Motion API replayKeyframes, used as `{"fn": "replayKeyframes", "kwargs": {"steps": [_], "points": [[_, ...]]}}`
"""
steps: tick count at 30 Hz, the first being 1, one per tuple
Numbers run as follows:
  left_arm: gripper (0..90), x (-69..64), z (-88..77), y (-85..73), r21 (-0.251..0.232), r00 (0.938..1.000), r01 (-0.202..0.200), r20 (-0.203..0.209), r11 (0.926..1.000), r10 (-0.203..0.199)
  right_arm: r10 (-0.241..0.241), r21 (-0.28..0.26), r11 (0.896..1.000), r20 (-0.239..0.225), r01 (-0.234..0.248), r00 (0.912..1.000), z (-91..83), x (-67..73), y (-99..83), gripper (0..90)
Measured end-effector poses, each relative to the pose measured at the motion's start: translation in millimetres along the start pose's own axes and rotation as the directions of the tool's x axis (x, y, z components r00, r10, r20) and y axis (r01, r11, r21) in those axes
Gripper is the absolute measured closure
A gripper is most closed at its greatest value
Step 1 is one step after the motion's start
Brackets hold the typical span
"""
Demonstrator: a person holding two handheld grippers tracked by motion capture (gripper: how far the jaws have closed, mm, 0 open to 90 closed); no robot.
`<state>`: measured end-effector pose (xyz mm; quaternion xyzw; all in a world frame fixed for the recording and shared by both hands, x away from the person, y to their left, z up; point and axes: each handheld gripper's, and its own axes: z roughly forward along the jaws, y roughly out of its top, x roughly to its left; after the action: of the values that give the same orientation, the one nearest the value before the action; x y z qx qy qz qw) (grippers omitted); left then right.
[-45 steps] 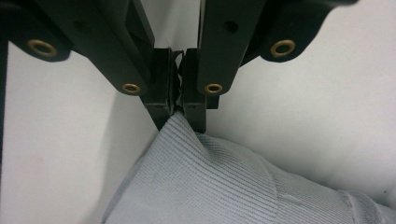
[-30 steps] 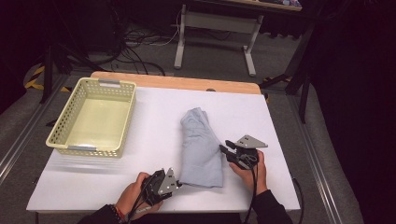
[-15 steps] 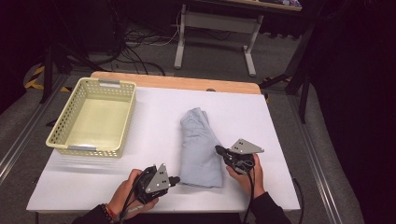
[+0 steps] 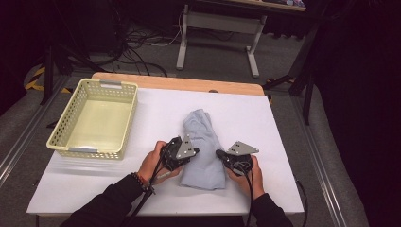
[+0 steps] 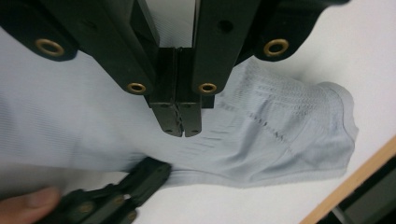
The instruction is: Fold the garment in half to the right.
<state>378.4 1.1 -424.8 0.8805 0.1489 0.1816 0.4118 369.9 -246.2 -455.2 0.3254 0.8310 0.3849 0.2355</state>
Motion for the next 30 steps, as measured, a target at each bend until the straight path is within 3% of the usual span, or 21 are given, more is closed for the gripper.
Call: {"fn": "replayKeyframes", "kwargs": {"steps": [2,5,8,12,15,19,22,24,27,29,30], "points": [[89.3,2.1,5.1,-7.2,0.029,0.9992,0.025,0.029,0.9993,-0.026,0.002,0.010,1.000,-0.003,-0.002,1.0000,0.9,0.3,-0.9,90.0],[89.4,0.5,11.9,-20.7,0.069,0.9985,0.027,0.046,0.9973,-0.030,0.010,0.028,1.000,-0.016,-0.010,0.9998,2.2,-0.7,-2.9,90.0],[89.5,0.4,13.4,-28.1,0.058,0.9962,0.058,0.062,0.9966,-0.062,0.018,0.035,0.999,-0.023,-0.017,0.9996,2.1,-1.7,-3.5,90.0],[89.6,-0.5,14.5,-28.7,0.057,0.9967,0.048,0.062,0.9972,-0.052,0.017,0.038,0.999,-0.026,-0.016,0.9995,-0.2,-2.3,0.0,87.7],[89.6,-0.2,15.1,-29.9,0.047,0.9967,0.049,0.062,0.9977,-0.052,0.023,-0.009,1.000,-0.024,-0.024,0.9994,-7.4,-3.8,10.8,81.2],[89.7,-2.0,15.9,-30.4,0.043,0.9973,0.047,0.054,0.9979,-0.050,0.010,-0.078,0.997,0.006,-0.009,0.9999,-9.9,-11.0,39.1,74.3],[89.7,-3.3,15.8,-30.6,0.044,0.9983,0.035,0.046,0.9984,-0.037,-0.004,-0.091,0.996,0.004,0.005,1.0000,2.2,-21.0,65.2,66.9],[89.7,-3.9,16.2,-31.0,0.039,0.9984,0.034,0.043,0.9986,-0.036,-0.005,-0.042,0.999,-0.037,0.003,0.9993,21.9,-30.7,84.3,61.1],[89.7,-3.0,16.3,-31.9,0.033,0.9977,0.043,0.051,0.9985,-0.045,0.019,-0.015,1.000,-0.073,-0.020,0.9971,42.7,-38.8,96.8,57.4],[89.7,-3.0,15.9,-32.0,0.037,0.9979,0.042,0.048,0.9984,-0.044,0.018,0.017,1.000,-0.040,-0.017,0.9990,59.5,-43.8,100.5,56.8],[89.7,-3.1,16.0,-32.2,0.034,0.9977,0.044,0.050,0.9984,-0.046,0.025,0.037,0.999,-0.054,-0.023,0.9982,67.8,-46.2,100.1,56.7]]}}
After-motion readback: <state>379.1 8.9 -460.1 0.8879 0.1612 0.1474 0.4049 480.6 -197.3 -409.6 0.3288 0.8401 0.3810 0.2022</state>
